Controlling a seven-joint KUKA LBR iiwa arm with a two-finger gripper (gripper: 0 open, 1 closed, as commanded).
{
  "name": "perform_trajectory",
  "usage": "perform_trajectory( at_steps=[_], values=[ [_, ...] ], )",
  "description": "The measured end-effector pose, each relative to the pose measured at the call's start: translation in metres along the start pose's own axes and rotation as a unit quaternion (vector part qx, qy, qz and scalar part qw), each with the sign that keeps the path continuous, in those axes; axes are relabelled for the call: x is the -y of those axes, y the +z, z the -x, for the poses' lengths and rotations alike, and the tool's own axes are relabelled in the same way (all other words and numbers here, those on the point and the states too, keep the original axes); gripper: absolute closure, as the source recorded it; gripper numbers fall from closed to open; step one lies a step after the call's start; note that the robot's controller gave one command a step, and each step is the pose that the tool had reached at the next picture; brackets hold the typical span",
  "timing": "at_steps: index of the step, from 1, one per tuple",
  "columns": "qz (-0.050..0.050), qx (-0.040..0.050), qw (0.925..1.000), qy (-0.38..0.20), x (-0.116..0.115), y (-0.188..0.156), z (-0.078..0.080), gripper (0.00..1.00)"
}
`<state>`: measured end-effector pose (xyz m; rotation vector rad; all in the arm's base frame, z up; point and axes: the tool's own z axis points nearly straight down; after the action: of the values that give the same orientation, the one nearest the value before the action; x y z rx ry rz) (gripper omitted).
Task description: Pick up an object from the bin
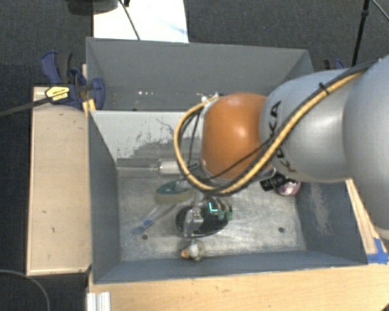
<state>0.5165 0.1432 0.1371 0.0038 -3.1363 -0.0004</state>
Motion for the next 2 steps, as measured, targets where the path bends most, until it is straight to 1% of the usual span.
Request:
perform_trajectory(
  at_steps=[1, 2],
  values=[
    [0.002, 0.0099, 0.9977, -0.067, 0.035, 0.04, 0.002, 0.0],
    [0.0, 0.0059, 0.9975, -0.071, 0.069, 0.035, 0.004, 0.0]
  ],
)
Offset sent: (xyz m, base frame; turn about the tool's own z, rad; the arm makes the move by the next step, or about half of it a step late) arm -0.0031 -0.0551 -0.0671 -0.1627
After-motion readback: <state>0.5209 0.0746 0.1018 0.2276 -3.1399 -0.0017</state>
